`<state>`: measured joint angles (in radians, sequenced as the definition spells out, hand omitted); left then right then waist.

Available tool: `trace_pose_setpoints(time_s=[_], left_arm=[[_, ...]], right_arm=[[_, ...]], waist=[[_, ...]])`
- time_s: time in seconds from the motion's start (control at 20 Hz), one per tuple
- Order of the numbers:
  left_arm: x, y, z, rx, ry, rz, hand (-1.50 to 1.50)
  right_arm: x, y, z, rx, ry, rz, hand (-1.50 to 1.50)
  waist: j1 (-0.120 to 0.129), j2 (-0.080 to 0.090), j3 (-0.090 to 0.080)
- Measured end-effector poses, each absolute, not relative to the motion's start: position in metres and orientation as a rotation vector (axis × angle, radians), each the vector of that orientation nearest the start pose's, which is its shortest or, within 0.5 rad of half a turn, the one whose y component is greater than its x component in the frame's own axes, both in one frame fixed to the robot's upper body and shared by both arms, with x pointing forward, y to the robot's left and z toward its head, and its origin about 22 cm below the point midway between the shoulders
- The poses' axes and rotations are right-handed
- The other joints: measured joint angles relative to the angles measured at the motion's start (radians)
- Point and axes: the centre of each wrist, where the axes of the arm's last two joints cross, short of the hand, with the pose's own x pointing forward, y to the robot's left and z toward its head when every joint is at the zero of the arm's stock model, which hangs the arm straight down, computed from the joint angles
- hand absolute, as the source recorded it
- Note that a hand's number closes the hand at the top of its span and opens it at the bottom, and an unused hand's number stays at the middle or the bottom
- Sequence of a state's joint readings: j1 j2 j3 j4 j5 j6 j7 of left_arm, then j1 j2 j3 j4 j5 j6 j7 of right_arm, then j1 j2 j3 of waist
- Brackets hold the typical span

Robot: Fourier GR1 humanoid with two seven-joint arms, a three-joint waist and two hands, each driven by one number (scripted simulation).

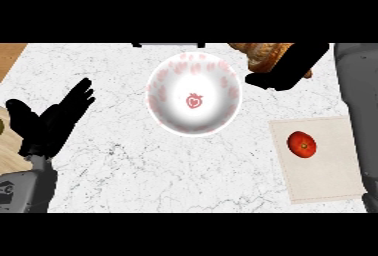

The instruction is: Pick the croissant from the placemat and place it in the bowl

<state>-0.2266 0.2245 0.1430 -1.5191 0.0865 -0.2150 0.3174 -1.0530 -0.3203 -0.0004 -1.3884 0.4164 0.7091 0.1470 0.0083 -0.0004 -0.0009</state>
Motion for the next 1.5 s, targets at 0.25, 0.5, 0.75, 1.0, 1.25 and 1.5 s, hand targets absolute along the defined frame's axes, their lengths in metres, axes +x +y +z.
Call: trace_pose_setpoints(time_s=[0.25, 0.5, 0.75, 1.0, 1.25, 1.5], left_arm=[[0.297, 0.294, 0.066, 0.02, -1.421, -0.218, 0.0], [0.296, 0.293, 0.064, 0.013, -1.426, -0.232, 0.0], [0.298, 0.286, 0.065, 0.005, -1.431, -0.245, 0.0], [0.303, 0.279, 0.067, -0.006, -1.441, -0.254, 0.0], [0.313, 0.271, 0.072, -0.026, -1.45, -0.282, 0.0], [0.317, 0.26, 0.073, -0.045, -1.456, -0.299, 0.0]], right_arm=[[0.388, -0.117, 0.289, -0.367, -1.782, 1.352, 1.5], [0.414, -0.089, 0.256, -0.371, -1.745, 1.322, 1.5], [0.433, -0.062, 0.227, -0.297, -1.699, 1.323, 1.5], [0.442, -0.042, 0.201, -0.252, -1.666, 1.35, 1.5], [0.45, -0.045, 0.173, -0.115, -1.541, 1.196, -1.5], [0.453, -0.051, 0.154, -0.011, -1.536, 1.044, -1.5]], waist=[[0.008, 0.003, 0.0], [0.02, 0.008, 0.0], [0.032, 0.014, 0.0], [0.05, 0.019, 0.0], [0.079, 0.027, -0.001], [0.105, 0.032, 0.0]])
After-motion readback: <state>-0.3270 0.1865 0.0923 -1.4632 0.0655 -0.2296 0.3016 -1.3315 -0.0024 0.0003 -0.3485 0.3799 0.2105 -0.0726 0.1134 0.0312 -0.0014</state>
